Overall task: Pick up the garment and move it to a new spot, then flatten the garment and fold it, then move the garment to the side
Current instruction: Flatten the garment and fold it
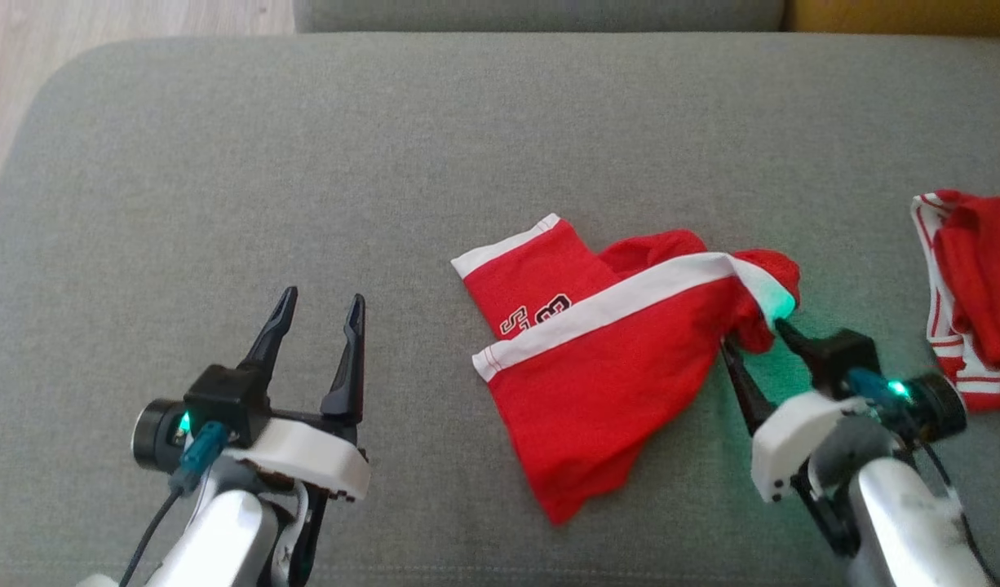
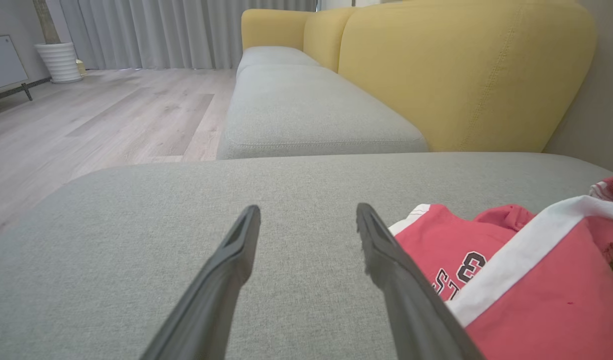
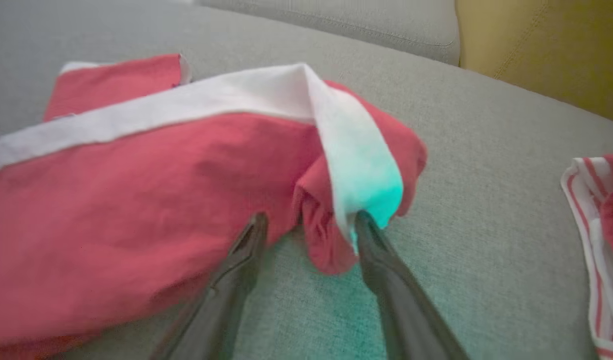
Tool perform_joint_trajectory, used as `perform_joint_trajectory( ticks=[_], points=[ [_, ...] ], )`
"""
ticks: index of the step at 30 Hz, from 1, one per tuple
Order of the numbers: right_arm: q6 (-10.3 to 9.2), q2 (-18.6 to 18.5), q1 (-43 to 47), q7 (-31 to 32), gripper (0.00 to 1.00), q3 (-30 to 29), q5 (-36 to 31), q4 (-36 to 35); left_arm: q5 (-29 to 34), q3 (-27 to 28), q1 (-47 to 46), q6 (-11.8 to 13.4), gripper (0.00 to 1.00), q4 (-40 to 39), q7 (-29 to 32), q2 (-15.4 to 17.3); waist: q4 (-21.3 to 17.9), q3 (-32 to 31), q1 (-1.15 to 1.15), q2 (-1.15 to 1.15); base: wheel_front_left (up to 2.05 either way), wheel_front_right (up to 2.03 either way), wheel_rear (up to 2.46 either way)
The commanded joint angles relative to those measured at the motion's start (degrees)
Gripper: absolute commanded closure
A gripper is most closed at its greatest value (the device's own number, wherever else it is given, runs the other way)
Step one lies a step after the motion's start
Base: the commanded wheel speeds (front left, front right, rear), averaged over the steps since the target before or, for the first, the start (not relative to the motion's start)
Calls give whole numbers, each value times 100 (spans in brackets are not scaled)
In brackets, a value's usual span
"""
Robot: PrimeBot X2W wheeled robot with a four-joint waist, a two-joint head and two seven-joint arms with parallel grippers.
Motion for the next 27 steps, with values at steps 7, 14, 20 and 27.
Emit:
perform_joint_trajectory(
  ticks=[7, 14, 20, 27],
  points=[
    [-5, 348, 683, -336, 0, -488, 198, -1160, -72, 221, 49, 108, 0, -150, -26, 175, -121, -344, 0, 0, 0, 0, 0],
    [-5, 547, 1157, -484, 0, -936, 387, -2278, -37, 256, 302, 280, 0, -215, 38, 320, -210, -626, 0, 0, 0, 0, 0],
    [-5, 599, 1390, -382, 0, -1028, 463, -2822, -48, 275, 536, 390, 0, -344, 100, 424, -262, -830, 0, 0, 0, 0, 0],
    [-5, 613, 1611, -238, 0, -1007, 546, -3078, -60, 261, 767, 528, 0, -512, 135, 443, -255, -930, 0, 0, 0, 0, 0]
  ],
)
